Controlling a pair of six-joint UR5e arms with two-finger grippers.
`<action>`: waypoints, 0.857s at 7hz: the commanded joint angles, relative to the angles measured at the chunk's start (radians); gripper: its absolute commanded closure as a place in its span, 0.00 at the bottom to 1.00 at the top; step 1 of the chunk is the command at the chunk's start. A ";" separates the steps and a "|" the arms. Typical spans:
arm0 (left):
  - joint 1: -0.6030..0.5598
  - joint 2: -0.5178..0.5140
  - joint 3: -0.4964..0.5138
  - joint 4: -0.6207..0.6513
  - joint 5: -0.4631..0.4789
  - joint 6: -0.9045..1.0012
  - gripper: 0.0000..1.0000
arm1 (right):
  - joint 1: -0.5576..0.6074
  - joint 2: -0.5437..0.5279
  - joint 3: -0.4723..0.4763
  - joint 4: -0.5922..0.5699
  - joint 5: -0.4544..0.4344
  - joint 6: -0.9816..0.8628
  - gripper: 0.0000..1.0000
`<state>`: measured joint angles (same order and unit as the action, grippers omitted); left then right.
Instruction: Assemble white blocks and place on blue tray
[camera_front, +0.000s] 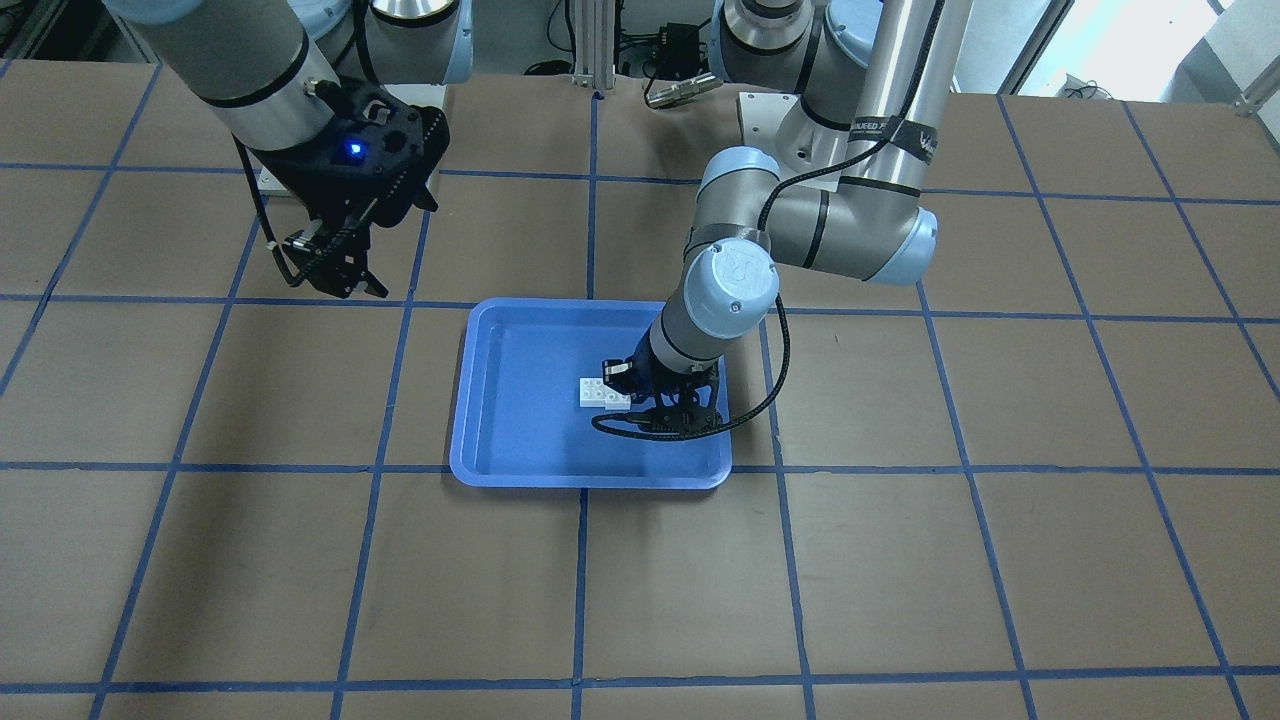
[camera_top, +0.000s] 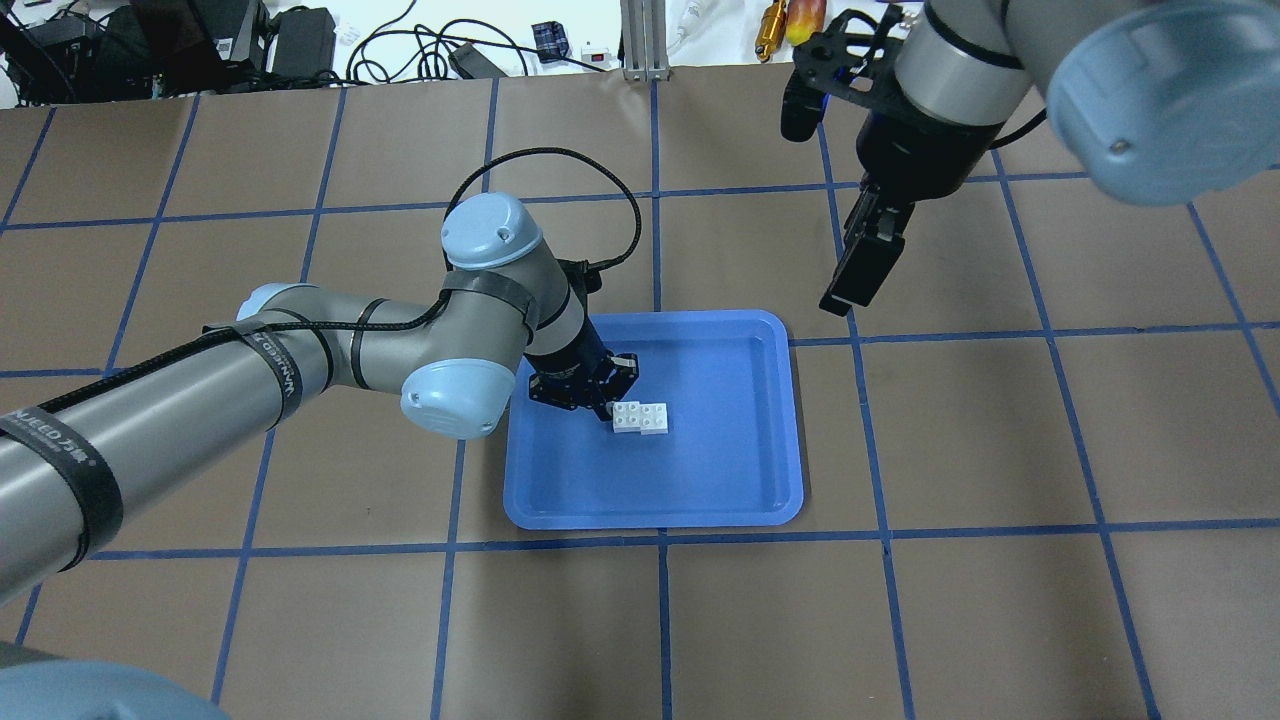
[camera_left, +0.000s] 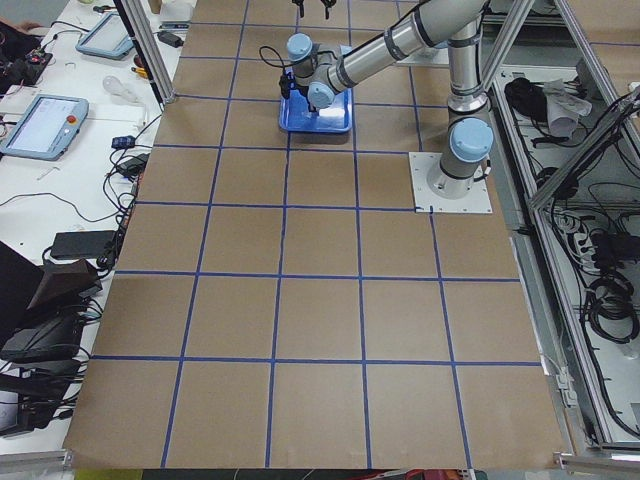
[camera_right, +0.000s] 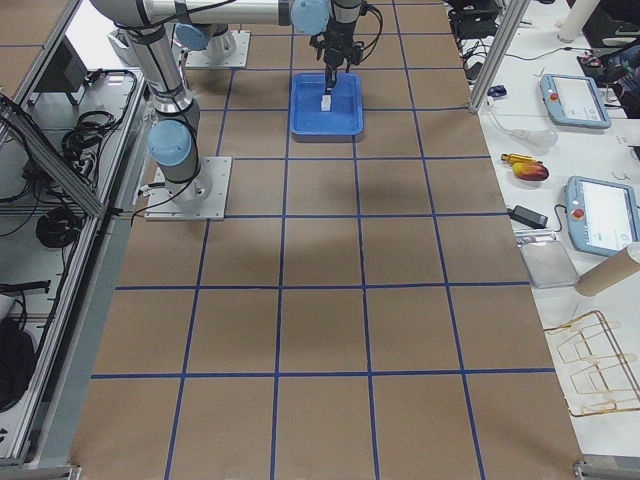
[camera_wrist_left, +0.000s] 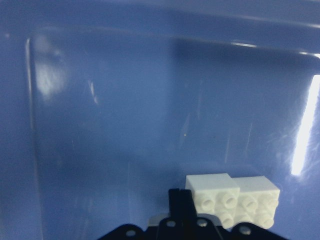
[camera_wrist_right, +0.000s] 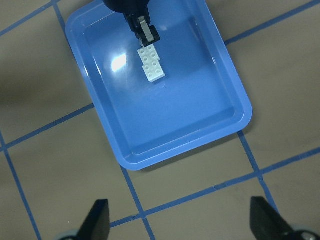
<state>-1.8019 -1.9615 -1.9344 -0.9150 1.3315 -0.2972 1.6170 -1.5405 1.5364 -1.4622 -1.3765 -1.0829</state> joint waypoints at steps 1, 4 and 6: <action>-0.001 0.001 0.002 0.002 0.000 0.000 0.99 | -0.032 -0.012 -0.076 0.079 -0.063 0.198 0.00; 0.013 0.070 0.076 -0.037 0.012 0.015 0.96 | -0.031 -0.024 -0.076 0.068 -0.170 0.620 0.00; 0.024 0.111 0.266 -0.314 0.111 0.048 0.96 | -0.028 -0.029 -0.073 0.016 -0.234 0.848 0.00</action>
<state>-1.7859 -1.8749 -1.7803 -1.0732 1.3813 -0.2727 1.5880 -1.5661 1.4621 -1.4181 -1.5717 -0.3575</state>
